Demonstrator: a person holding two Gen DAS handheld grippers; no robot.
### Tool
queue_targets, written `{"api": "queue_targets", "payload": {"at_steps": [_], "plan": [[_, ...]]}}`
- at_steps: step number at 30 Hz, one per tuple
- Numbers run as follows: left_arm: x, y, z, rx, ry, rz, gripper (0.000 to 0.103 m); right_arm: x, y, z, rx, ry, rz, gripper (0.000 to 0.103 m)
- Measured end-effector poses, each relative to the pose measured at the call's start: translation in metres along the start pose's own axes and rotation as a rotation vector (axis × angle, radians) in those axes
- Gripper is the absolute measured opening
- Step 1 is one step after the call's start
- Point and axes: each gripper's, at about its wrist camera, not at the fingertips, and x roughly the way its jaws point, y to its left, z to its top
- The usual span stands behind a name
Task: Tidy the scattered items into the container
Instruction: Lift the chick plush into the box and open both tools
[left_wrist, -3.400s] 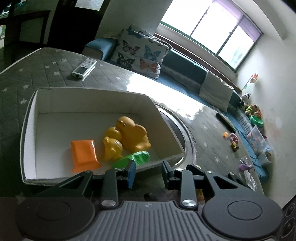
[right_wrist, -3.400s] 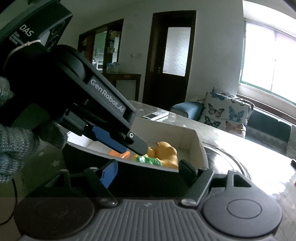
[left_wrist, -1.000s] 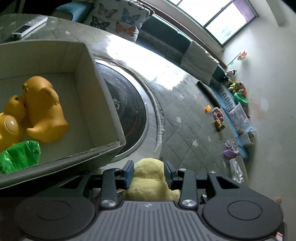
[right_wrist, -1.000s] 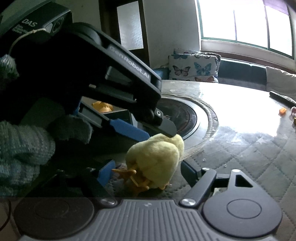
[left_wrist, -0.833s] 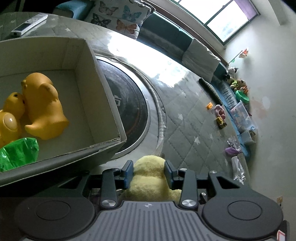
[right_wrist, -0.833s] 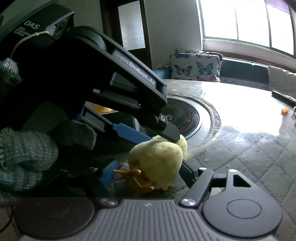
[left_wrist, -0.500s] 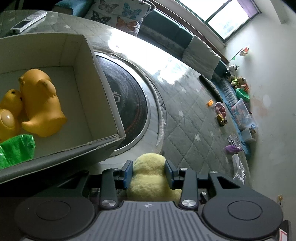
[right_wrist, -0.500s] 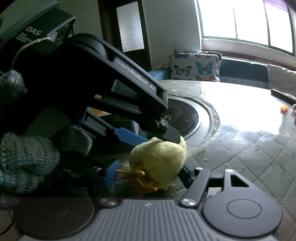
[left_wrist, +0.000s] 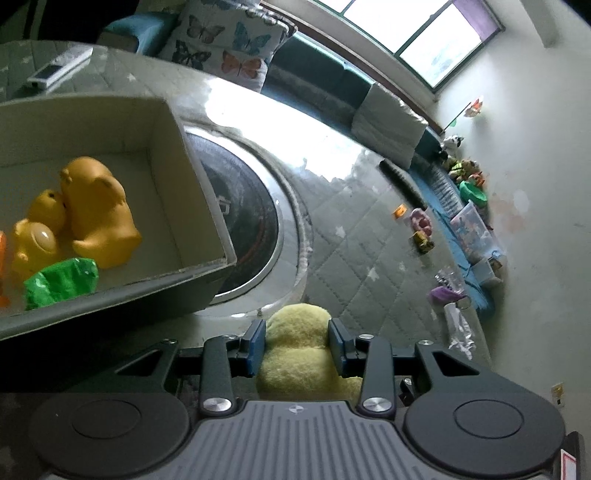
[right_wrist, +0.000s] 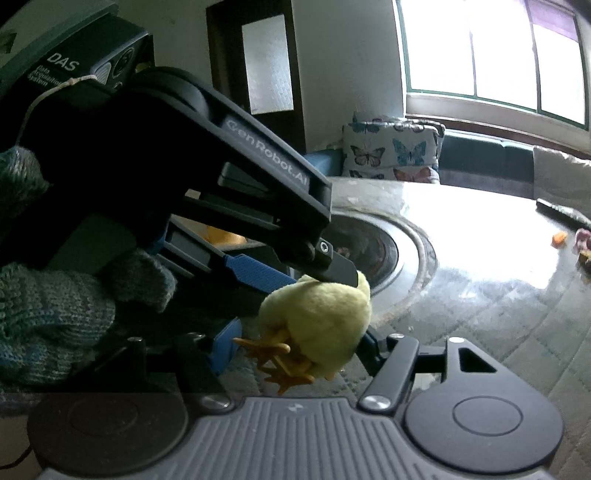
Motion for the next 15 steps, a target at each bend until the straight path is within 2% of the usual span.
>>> {"api": "queue_targets", "payload": {"at_steps": [7,15], "plan": [[-0.037,-0.001,0.008,0.010,-0.089,-0.007,0.040,-0.013,0.016,0.018,-0.061,-0.056,0.017,0.067],[-0.073,0.026,0.028,-0.025,-0.193,0.033,0.040,0.006,0.048,0.049,-0.148,-0.103,0.097,0.067]]}}
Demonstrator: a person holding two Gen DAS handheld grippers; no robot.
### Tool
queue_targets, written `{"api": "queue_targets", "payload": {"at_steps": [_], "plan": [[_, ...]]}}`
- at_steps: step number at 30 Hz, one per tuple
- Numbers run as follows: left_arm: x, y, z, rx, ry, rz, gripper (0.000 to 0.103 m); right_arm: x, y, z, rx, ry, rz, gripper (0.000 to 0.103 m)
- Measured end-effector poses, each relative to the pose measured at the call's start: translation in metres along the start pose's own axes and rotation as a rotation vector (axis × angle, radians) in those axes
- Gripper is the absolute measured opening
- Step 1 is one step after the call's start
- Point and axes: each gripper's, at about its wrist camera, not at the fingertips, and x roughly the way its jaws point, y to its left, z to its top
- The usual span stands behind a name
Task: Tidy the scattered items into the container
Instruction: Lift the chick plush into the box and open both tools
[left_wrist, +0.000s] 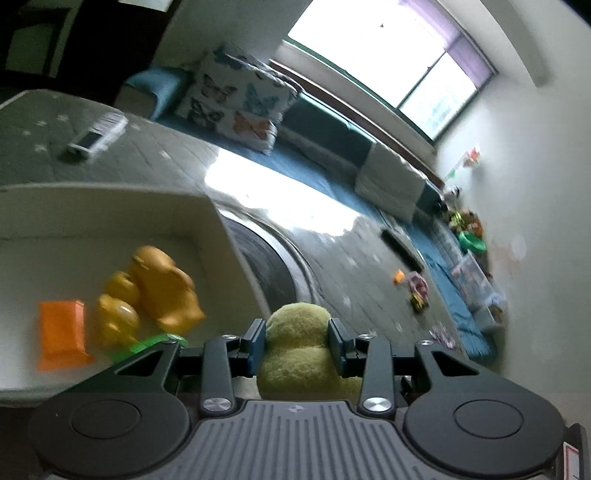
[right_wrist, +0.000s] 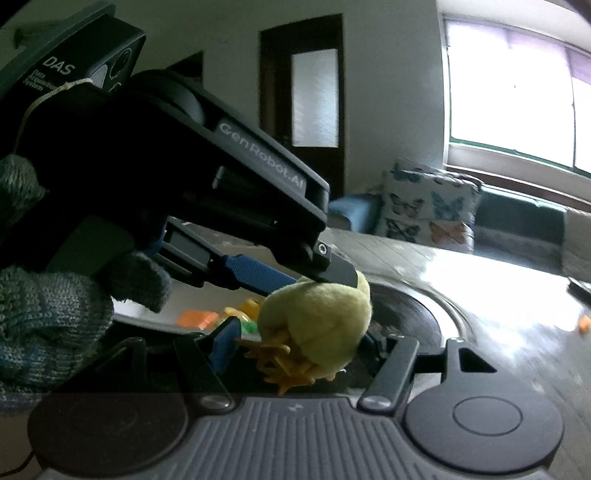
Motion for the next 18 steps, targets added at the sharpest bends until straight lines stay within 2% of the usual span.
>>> {"api": "queue_targets", "payload": {"at_steps": [8,18], "plan": [[-0.016,0.052,0.025,-0.071,-0.061,0.066,0.040,0.050,0.028,0.021,-0.074,-0.002,0.099,0.067],[-0.011,0.110,0.040,-0.151,-0.055,0.134,0.040,0.118,0.051,0.024,-0.101,0.078,0.189,0.067]]}}
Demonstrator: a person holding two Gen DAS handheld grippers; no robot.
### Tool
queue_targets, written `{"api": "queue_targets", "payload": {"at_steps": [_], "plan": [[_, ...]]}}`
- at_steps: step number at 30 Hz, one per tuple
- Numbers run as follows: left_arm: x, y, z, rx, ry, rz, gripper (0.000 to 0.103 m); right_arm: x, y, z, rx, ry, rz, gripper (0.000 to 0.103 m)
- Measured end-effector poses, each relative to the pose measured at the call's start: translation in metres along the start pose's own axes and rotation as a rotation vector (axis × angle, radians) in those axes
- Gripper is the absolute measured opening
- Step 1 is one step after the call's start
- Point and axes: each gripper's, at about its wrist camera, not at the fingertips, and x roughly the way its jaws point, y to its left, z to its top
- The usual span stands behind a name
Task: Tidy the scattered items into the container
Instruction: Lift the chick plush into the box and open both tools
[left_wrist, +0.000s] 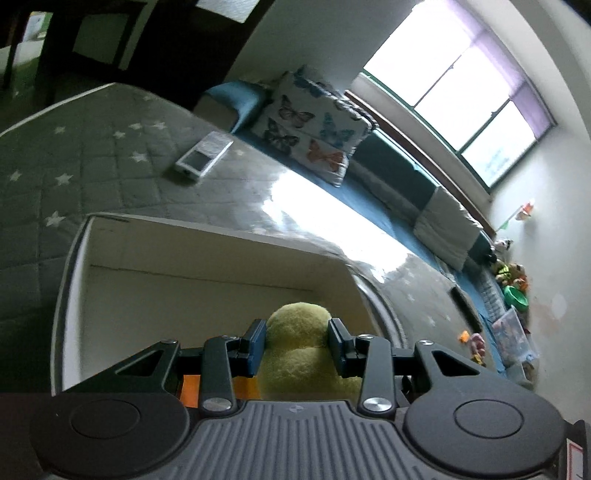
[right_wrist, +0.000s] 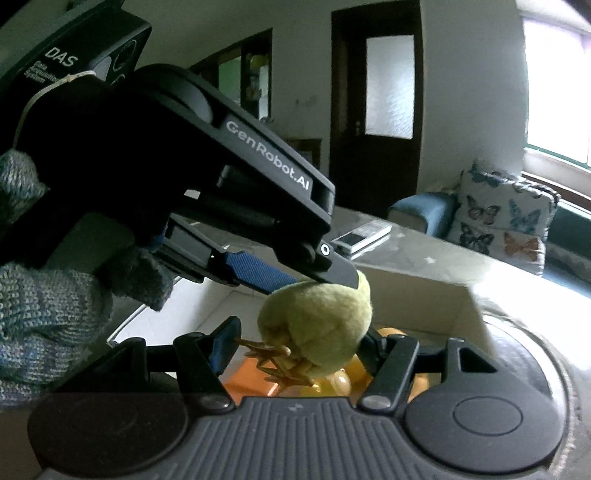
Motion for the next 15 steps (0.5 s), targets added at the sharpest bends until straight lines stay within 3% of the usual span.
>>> {"api": "queue_targets", "payload": {"at_steps": [15], "plan": [[0.018,0.035,0.011,-0.045,0.029,0.045,0.038,0.044,-0.004,-0.004,-0.019,0.084,0.026,0.067]]}}
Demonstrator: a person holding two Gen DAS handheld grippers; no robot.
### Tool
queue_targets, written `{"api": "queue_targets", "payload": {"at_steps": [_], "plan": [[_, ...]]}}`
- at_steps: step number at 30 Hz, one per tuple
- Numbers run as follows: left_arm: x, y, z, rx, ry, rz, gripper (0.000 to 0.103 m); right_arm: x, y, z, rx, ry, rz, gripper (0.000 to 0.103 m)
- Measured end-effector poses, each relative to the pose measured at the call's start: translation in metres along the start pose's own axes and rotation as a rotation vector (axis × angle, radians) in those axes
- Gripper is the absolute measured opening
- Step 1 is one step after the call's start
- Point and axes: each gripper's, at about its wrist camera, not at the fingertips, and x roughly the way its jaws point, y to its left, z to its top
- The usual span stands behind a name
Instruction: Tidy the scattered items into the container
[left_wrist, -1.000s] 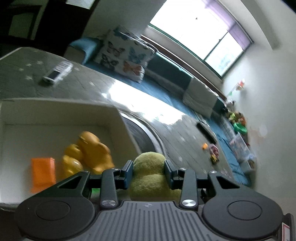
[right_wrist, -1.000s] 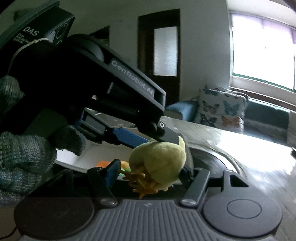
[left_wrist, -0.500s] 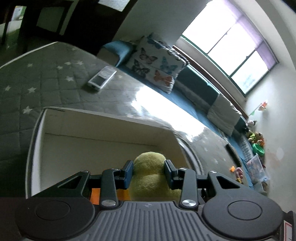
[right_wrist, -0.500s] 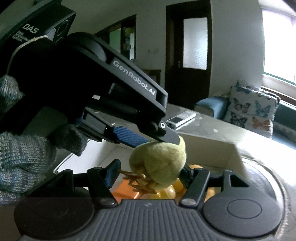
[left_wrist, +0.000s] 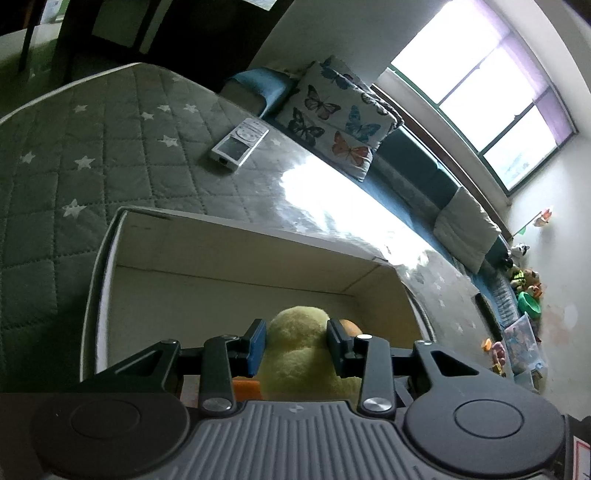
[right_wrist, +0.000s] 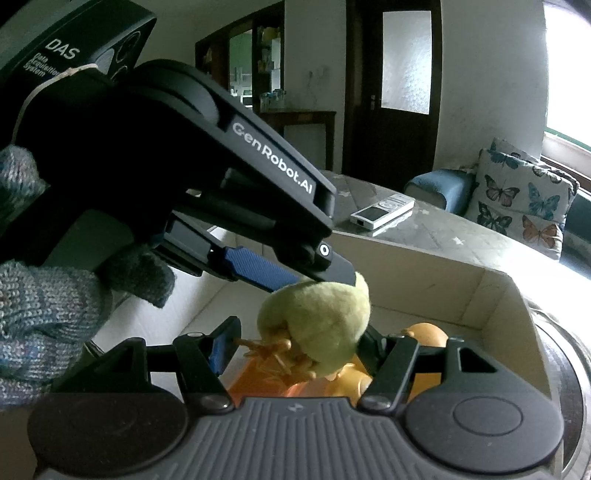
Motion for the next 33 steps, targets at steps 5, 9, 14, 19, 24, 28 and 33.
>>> {"api": "queue_targets", "payload": {"at_steps": [5,9,14,19,24,28,33], "plan": [[-0.002,0.003,-0.001,0.000,-0.004,0.029,0.038,-0.005,0.008,-0.001,-0.008,0.005,-0.010,0.068],[-0.007,0.002,-0.002,0.008,-0.009,0.035,0.038,-0.006,0.008,0.001,-0.012,-0.002,-0.017,0.070],[-0.014,-0.001,-0.005,0.017,-0.020,0.038,0.038,-0.009,0.004,0.004,-0.014,-0.016,-0.029,0.078],[-0.023,-0.006,-0.008,0.041,-0.035,0.040,0.038,-0.020,0.004,0.007,-0.012,-0.038,-0.046,0.083],[-0.036,-0.012,-0.015,0.067,-0.057,0.041,0.038,-0.035,0.002,0.006,-0.014,-0.062,-0.068,0.090],[-0.044,-0.017,-0.022,0.090,-0.070,0.040,0.038,-0.047,0.001,0.002,-0.019,-0.077,-0.084,0.094],[-0.052,-0.025,-0.032,0.127,-0.083,0.045,0.038,-0.059,0.001,-0.002,-0.019,-0.091,-0.111,0.099]]}}
